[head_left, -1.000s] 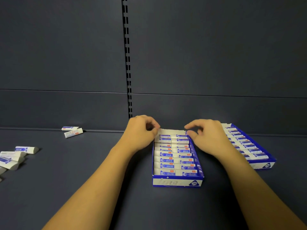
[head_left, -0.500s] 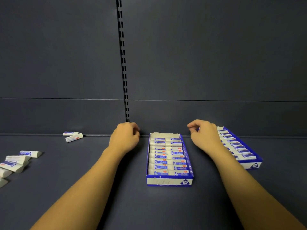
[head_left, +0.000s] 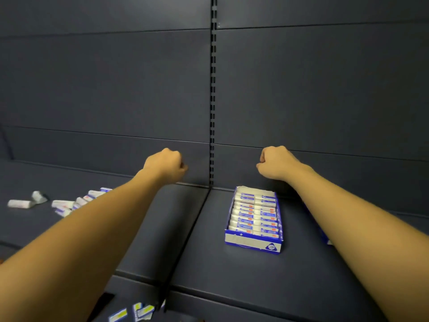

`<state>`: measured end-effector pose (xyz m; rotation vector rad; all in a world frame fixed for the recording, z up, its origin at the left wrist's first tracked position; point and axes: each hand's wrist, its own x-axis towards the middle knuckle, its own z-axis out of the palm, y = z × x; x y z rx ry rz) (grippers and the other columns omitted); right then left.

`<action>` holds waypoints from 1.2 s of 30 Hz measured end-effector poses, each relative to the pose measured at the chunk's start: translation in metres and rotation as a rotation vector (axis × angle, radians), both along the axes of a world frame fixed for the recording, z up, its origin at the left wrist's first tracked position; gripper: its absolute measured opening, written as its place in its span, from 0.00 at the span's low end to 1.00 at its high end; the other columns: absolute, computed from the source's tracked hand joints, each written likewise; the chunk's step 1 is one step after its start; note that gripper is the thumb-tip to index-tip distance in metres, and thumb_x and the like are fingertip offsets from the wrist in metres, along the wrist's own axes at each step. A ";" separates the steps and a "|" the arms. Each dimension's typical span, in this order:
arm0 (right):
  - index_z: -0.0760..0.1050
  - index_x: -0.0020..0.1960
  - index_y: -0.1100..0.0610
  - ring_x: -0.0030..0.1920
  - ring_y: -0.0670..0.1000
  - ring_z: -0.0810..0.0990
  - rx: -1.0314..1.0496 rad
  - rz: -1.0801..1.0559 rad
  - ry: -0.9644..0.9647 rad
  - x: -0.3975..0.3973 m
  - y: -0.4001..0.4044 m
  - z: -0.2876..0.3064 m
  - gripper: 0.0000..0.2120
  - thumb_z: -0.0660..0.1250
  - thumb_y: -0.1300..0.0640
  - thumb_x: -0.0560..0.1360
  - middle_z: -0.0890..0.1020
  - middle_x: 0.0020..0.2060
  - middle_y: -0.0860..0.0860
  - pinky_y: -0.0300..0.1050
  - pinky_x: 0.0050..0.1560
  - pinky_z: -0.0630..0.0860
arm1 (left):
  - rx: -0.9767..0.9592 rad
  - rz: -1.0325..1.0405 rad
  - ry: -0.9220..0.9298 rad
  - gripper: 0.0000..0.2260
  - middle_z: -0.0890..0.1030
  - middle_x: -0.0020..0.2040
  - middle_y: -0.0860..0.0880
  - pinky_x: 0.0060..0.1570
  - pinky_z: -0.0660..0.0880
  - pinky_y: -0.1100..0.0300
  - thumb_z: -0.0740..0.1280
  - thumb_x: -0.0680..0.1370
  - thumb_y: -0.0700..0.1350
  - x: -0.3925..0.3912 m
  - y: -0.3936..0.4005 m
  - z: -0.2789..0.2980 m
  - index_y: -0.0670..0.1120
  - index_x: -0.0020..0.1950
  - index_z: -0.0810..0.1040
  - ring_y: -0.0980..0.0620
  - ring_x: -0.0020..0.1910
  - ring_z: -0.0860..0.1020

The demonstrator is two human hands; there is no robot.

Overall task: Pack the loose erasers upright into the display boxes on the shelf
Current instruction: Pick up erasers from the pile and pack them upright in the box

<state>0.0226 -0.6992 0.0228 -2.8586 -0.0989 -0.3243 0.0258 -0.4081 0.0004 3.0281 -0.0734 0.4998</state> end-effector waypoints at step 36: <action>0.78 0.55 0.56 0.46 0.56 0.82 -0.116 0.147 0.086 0.000 0.382 -0.009 0.12 0.65 0.61 0.71 0.81 0.50 0.54 0.49 0.47 0.82 | 0.017 -0.039 0.116 0.08 0.79 0.40 0.43 0.43 0.81 0.50 0.63 0.78 0.44 -0.020 0.323 -0.005 0.41 0.45 0.80 0.42 0.39 0.81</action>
